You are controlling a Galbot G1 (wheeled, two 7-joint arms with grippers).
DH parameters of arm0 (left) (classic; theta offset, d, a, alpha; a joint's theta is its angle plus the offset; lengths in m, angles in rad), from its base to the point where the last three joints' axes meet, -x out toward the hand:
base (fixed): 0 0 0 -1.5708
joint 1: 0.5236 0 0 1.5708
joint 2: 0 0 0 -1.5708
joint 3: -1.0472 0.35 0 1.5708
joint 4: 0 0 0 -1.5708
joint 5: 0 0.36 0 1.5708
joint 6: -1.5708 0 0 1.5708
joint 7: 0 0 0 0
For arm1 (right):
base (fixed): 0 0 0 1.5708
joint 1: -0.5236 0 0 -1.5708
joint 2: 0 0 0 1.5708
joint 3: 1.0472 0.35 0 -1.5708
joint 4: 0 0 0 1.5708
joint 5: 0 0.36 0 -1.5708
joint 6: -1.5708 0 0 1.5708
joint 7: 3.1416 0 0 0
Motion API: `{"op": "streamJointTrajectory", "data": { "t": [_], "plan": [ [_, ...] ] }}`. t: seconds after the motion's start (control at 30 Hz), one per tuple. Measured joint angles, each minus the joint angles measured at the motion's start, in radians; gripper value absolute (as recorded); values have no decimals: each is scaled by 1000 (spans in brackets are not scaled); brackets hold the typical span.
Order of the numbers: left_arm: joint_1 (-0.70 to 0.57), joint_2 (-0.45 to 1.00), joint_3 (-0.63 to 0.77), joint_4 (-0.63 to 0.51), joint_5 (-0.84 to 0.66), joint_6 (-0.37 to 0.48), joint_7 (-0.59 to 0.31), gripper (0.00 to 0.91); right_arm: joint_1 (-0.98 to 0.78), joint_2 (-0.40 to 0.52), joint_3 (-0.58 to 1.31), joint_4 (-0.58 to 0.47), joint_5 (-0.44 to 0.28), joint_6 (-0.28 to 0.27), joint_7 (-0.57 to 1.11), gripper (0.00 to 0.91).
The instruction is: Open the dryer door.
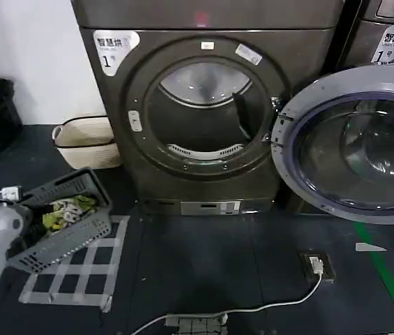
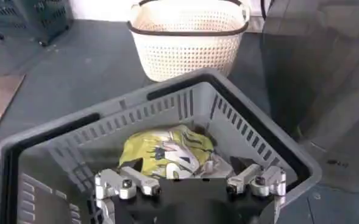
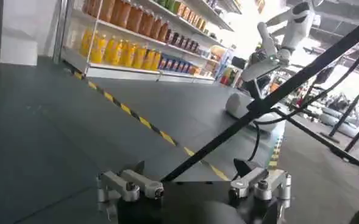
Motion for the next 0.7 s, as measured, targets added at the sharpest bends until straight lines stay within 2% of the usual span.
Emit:
{"op": "streamJointTrajectory", "data": {
  "t": [0.7],
  "plan": [
    [-4,-9,-1,13,1,0,1,907,3,5,1,2,20,-16,28,907]
  ]
}}
